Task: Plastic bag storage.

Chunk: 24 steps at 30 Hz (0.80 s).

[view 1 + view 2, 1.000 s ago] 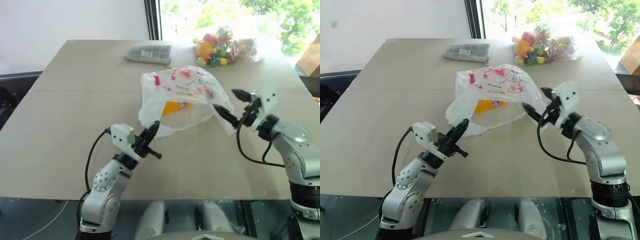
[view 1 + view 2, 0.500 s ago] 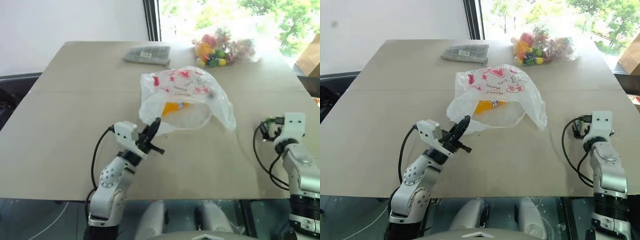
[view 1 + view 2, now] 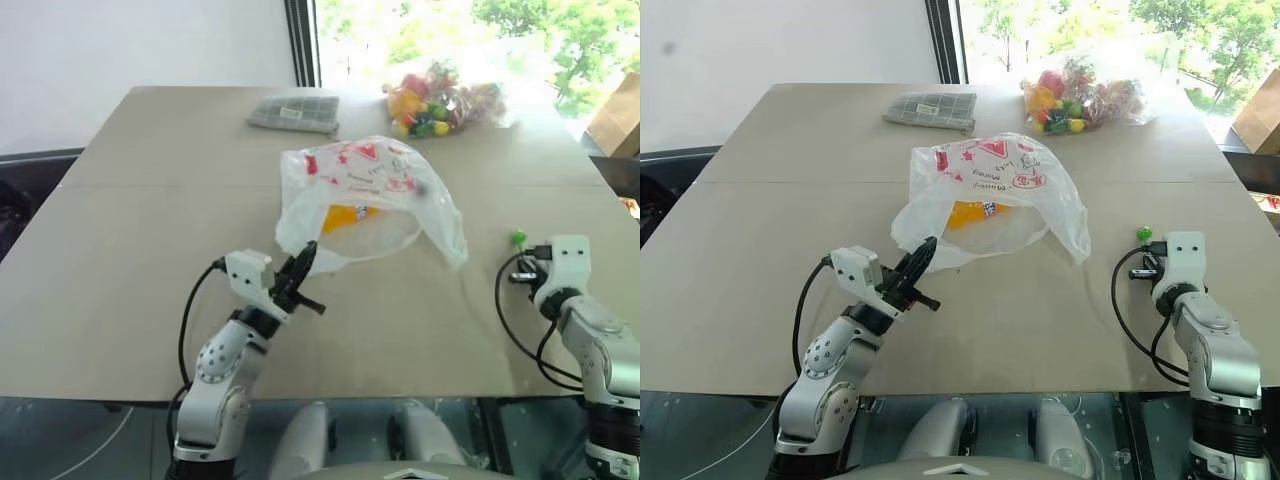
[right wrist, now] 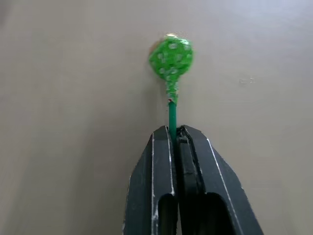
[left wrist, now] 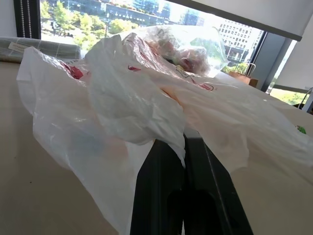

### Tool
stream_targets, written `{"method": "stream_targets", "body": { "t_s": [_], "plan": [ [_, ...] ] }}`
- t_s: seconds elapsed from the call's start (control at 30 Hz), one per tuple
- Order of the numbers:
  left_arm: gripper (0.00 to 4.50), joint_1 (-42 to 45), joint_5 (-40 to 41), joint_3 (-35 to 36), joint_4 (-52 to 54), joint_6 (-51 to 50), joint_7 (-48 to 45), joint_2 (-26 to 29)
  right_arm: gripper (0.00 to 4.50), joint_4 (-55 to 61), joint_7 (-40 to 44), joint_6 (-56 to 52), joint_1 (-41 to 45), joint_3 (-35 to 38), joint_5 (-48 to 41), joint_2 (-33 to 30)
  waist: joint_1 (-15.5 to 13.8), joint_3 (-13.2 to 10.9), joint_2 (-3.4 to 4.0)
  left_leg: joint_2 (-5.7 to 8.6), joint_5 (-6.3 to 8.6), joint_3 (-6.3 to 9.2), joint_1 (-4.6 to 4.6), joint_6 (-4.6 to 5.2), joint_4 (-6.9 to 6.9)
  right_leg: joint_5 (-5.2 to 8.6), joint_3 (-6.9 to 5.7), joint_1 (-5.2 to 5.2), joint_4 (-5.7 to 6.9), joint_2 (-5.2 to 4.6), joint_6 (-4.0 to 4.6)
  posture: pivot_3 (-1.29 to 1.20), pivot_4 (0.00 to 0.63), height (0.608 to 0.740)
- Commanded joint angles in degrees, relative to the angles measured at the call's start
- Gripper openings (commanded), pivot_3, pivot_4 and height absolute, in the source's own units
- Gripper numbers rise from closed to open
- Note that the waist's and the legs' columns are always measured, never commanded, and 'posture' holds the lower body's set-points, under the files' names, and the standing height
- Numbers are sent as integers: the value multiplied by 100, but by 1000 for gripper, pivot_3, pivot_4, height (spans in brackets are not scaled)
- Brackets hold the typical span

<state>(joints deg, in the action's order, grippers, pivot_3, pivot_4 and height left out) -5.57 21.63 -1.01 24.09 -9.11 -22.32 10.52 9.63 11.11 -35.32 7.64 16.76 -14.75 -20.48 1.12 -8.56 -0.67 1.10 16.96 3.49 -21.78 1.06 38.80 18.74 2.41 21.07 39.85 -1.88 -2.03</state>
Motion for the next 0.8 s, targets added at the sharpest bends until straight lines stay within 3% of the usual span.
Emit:
{"method": "stream_targets", "body": {
  "t_s": [0.03,0.13,0.23,0.37,0.47,0.63,0.73,0.8],
  "plan": [
    [0,-13,32,10,137,103,-67,25,31,636,638,1577,870,27,-624,343,76,-26,40,0,0,-6,-3,0,0,0,6,8,3,1,0,0,150,740],
    [0,-8,27,32,135,94,-73,40,31,1344,1572,934,1010,-751,-1326,281,120,-33,53,-2,-1,-5,-8,-1,-13,0,6,18,7,4,-1,0,150,740],
    [0,-3,8,46,125,86,-45,22,31,1734,2225,-17,1014,-1584,-1711,-246,62,-21,32,-11,-3,23,-19,-5,-31,1,-15,20,-11,10,2,0,150,740],
    [0,-31,-16,11,151,87,13,-44,31,1577,2938,-337,1010,-2490,-1472,-966,-33,-22,32,8,-7,20,-62,-13,-16,0,-14,43,-37,-12,1,0,150,740],
    [0,-51,-52,-54,205,104,20,-62,31,886,2943,-142,1334,-3173,-651,-1178,-39,-23,30,10,-4,20,-83,-8,15,-1,-16,52,-33,-16,-2,0,150,740],
    [0,-132,-117,-108,290,132,10,-34,31,-36,1897,-762,2209,-2799,-719,69,17,-29,27,5,-5,17,-70,-10,19,-2,-9,57,-1,-6,-4,0,150,740],
    [0,-169,-137,-95,297,156,12,-20,31,-263,1658,-1063,2537,-2732,-650,455,-17,-30,30,-1,-7,20,-75,-15,17,-2,-11,65,1,0,-3,0,150,740],
    [0,-171,-187,-110,300,182,3,6,674,-290,1563,-1149,2672,-2603,-721,655,-40,-30,30,9,-8,22,-84,-15,17,-2,-14,68,-4,-10,-3,0,150,740]
  ]
}}
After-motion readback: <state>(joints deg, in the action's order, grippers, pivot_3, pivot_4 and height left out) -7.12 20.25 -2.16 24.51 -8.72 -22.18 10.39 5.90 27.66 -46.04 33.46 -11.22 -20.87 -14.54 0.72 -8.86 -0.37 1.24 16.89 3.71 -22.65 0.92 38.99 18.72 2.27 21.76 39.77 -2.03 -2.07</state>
